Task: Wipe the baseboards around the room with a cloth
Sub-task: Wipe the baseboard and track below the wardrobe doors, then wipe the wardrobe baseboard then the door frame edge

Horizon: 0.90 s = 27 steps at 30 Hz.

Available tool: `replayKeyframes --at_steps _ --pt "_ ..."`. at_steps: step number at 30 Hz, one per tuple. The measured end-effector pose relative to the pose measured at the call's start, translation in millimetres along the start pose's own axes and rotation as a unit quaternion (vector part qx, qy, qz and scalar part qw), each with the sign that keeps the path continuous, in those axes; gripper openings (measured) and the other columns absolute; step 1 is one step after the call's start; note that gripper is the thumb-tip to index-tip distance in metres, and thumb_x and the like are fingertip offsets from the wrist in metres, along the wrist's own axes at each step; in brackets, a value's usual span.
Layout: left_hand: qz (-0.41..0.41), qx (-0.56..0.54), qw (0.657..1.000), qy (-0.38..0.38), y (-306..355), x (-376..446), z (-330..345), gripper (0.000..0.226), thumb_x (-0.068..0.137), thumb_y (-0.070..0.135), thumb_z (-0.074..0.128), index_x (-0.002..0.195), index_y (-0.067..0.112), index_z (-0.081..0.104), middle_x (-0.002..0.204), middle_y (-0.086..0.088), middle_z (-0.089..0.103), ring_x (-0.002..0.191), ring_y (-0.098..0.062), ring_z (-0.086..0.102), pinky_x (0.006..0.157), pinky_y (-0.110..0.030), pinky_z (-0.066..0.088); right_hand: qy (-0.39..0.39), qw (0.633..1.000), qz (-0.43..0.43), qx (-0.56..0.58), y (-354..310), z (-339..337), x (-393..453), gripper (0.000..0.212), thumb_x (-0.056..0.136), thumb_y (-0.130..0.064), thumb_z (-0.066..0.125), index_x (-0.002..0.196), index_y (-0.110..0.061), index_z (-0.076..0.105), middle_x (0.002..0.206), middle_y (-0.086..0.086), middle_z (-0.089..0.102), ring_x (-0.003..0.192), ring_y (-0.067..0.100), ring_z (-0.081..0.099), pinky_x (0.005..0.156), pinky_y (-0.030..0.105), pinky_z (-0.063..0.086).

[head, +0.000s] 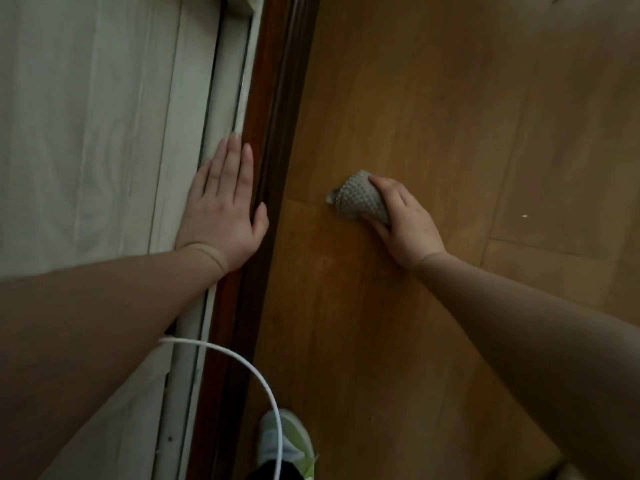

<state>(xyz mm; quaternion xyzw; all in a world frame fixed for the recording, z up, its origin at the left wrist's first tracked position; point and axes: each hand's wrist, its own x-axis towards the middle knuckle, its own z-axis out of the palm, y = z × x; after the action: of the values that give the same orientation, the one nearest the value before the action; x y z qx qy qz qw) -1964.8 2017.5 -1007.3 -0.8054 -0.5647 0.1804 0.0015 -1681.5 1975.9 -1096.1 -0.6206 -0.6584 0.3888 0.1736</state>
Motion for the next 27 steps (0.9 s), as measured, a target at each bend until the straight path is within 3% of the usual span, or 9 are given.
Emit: replayKeyframes --at_steps 2,6,11,15,20,24,27 --pt "-0.008 0.004 1.000 -0.012 4 -1 -4 0.074 0.101 0.044 0.022 0.157 0.005 -0.008 0.166 -0.014 -0.011 0.154 -0.024 -0.009 0.125 -0.043 0.003 0.021 0.999 0.023 0.019 -17 -27 -16 0.058 0.096 -0.032 0.060 0.148 -0.024 0.034 0.147 -0.003 0.044 0.129 0.017 0.047 0.107 0.037 0.043" --pt "-0.065 -0.013 0.993 -0.096 12 -8 -35 0.068 0.104 0.049 0.007 0.157 0.011 -0.014 0.165 -0.006 -0.019 0.152 -0.017 -0.017 0.124 -0.044 -0.004 0.081 0.991 0.065 0.082 -63 -84 -91 0.058 0.093 -0.028 0.065 0.145 -0.026 0.039 0.142 -0.009 0.047 0.120 -0.002 0.043 0.096 0.019 0.039" --pt "-0.095 -0.063 0.985 -0.131 23 -55 -120 0.065 0.104 0.047 0.007 0.159 0.014 -0.004 0.167 -0.003 -0.004 0.154 -0.015 -0.005 0.122 -0.045 -0.006 0.106 0.984 0.123 0.079 -110 -156 -177 0.059 0.088 -0.026 0.069 0.142 -0.028 0.044 0.129 -0.016 0.049 0.111 -0.007 0.044 0.085 0.012 0.036" --pt "-0.099 -0.116 0.976 -0.157 33 -83 -197 0.064 0.104 0.050 0.006 0.158 0.018 -0.008 0.167 0.001 -0.007 0.153 -0.013 -0.010 0.124 -0.043 -0.007 0.133 0.971 0.169 0.103 -164 -202 -215 0.057 0.087 -0.029 0.070 0.140 -0.027 0.046 0.124 -0.016 0.051 0.108 -0.003 0.047 0.087 0.022 0.040" --pt "-0.092 -0.133 0.974 -0.161 38 -105 -284 0.064 0.104 0.052 0.008 0.158 0.022 -0.007 0.167 0.002 -0.006 0.153 -0.015 -0.010 0.124 -0.045 -0.004 0.088 0.980 0.144 0.108 -225 -253 -239 0.061 0.086 -0.030 0.072 0.140 -0.031 0.045 0.127 -0.021 0.050 0.111 -0.006 0.048 0.087 0.012 0.038" --pt "-0.078 -0.179 0.968 -0.157 47 -147 -350 0.057 0.106 0.048 0.013 0.159 0.027 0.006 0.167 0.004 0.010 0.154 -0.014 0.001 0.125 -0.043 -0.004 0.062 0.981 0.144 0.113 -272 -307 -269 0.060 0.087 -0.032 0.071 0.140 -0.036 0.043 0.129 -0.023 0.048 0.114 -0.003 0.050 0.088 0.016 0.041" --pt "-0.076 -0.191 0.959 -0.196 51 -200 -397 0.056 0.107 0.045 0.019 0.159 0.029 0.009 0.166 0.003 0.017 0.153 -0.015 0.005 0.125 -0.042 0.000 0.011 0.989 0.127 0.081 -308 -355 -307 0.058 0.086 -0.037 0.070 0.137 -0.041 0.041 0.128 -0.024 0.048 0.115 0.000 0.053 0.089 0.019 0.044"
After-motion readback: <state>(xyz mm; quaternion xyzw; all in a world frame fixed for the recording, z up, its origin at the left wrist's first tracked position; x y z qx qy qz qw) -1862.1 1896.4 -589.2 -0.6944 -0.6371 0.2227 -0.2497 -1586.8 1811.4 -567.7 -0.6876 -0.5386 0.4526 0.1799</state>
